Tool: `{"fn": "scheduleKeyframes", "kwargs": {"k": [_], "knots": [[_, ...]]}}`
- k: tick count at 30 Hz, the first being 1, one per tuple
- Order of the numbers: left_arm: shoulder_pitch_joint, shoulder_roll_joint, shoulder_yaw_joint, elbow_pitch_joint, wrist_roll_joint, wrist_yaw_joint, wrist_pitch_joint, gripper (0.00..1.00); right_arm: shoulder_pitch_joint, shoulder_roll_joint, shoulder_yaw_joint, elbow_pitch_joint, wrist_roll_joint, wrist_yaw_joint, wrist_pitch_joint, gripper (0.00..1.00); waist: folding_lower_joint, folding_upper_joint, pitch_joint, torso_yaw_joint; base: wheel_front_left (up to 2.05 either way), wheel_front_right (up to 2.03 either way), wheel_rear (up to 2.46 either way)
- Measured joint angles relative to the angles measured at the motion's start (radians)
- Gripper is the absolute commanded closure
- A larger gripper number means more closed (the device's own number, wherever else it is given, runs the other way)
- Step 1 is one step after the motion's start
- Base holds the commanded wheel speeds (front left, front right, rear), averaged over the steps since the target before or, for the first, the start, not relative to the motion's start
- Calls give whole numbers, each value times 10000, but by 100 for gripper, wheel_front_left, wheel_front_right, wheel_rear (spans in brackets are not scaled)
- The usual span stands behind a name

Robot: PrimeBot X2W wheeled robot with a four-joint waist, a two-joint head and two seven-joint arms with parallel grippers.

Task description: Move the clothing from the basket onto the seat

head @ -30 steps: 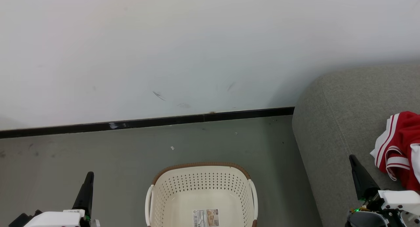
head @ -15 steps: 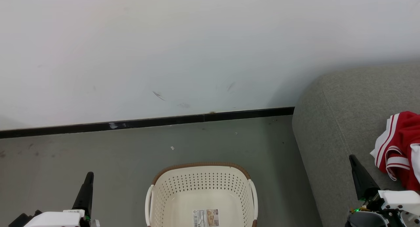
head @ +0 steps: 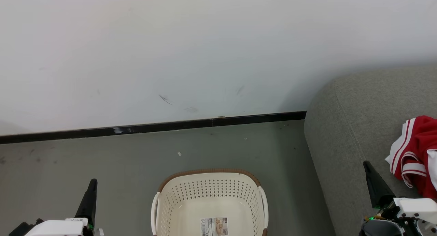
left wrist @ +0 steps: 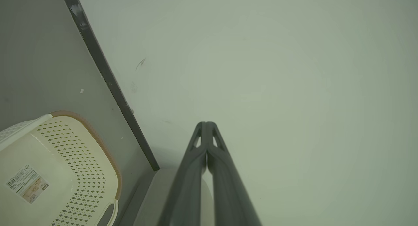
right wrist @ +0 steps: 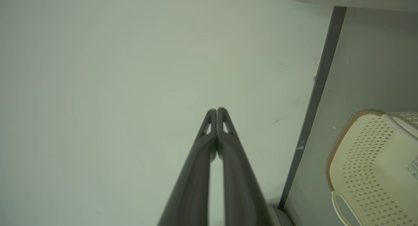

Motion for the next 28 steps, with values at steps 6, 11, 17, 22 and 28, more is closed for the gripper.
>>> {"fn": "scheduleKeyframes", "kwargs": {"k": [6, 11, 17, 22, 28], "knots": [[0, -2, 4, 2, 0, 0, 0, 100, 0, 8, -10, 2, -2, 0, 2, 100, 0, 0, 0, 0, 0, 0, 0], [0, -2, 6, 2, 0, 0, 0, 100, 0, 10, -15, 4, -2, 0, 2, 100, 0, 0, 0, 0, 0, 0, 0], [0, -4, 8, 4, 0, -2, 0, 100, 0, 15, -19, 4, -4, 0, 4, 100, 0, 0, 0, 0, 0, 0, 0], [0, -6, 13, 6, 0, -2, 0, 100, 0, 21, -23, 6, -4, 0, 19, 100, 0, 0, 0, 0, 0, 0, 0], [0, -8, 17, 6, 0, -2, 0, 100, 0, 31, -29, 8, -4, 0, 33, 100, 0, 0, 0, 0, 0, 0, 0]]}}
